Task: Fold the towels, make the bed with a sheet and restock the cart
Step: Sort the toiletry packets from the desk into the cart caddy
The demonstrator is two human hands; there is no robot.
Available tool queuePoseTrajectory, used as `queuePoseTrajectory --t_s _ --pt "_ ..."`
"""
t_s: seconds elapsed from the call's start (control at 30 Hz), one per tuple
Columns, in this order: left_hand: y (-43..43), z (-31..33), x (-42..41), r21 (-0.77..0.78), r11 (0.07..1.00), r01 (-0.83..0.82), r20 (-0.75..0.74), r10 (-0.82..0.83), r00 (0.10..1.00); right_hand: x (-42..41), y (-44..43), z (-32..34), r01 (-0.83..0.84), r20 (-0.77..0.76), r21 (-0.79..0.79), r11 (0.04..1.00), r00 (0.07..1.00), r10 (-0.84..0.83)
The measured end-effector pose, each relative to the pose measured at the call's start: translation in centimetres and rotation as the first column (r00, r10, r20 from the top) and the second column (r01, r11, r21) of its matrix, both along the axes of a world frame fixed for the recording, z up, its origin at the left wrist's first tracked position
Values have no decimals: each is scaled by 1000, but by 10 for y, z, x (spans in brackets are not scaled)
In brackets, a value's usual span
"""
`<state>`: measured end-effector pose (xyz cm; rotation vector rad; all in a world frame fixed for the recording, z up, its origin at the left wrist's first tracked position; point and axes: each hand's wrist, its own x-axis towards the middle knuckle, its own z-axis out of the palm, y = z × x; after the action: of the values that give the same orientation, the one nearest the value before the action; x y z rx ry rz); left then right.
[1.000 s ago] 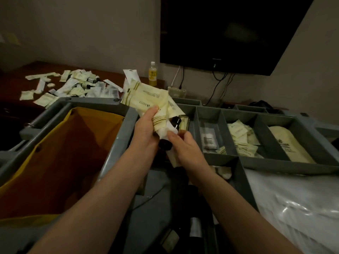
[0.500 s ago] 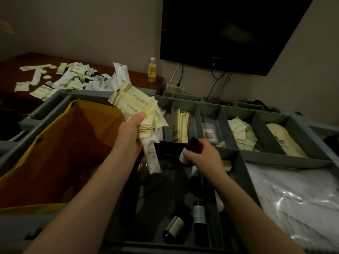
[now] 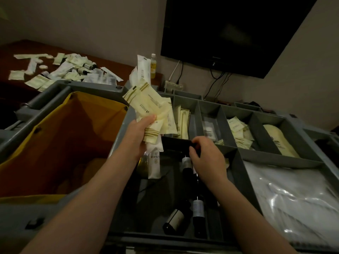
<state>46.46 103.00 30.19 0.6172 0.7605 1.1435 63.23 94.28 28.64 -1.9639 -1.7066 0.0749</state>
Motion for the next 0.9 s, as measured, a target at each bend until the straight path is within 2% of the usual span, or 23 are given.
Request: queuePoseTrajectory --t_s 0.07,0.13,0.2,0.23,0.27,0.3,0.37,0.43,0.63,0.8,0.9 --pt "-2 1 1 32 999 43 17 -44 999 -4 6 6 -28 -188 -9 1000 982 26" --pt "-4 0 4 38 996 80 40 -81 996 -18 17 14 -89 -462 -116 989 887 26" --pt "-5 0 8 7 994 108 61 -108 992 -36 29 22 -202 -774 -238 950 631 -60" --pt "-5 0 8 -16 993 121 70 -120 990 -43 32 27 -260 -857 -272 927 504 -110" --pt "-3 1 6 -33 990 134 90 -131 987 -46 34 29 -311 -884 -291 905 448 -130" --pt "-1 1 4 -42 989 145 117 -139 983 -47 36 31 -357 -882 -309 882 455 -124" --pt "4 0 -1 -53 988 144 156 -134 979 -49 37 30 -439 -843 -364 821 531 -89" --pt "6 0 -2 -63 990 129 173 -117 978 -52 37 27 -462 -835 -373 805 545 -74" --pt "13 -2 -11 -75 995 58 289 -34 957 -60 37 22 -312 -884 -148 938 468 16" --pt "21 -5 -15 -147 989 24 320 25 947 -76 46 18 -199 -833 -73 977 552 50" --pt "24 -7 -18 -200 980 13 382 66 922 -73 56 17 -94 -820 -21 995 572 37"
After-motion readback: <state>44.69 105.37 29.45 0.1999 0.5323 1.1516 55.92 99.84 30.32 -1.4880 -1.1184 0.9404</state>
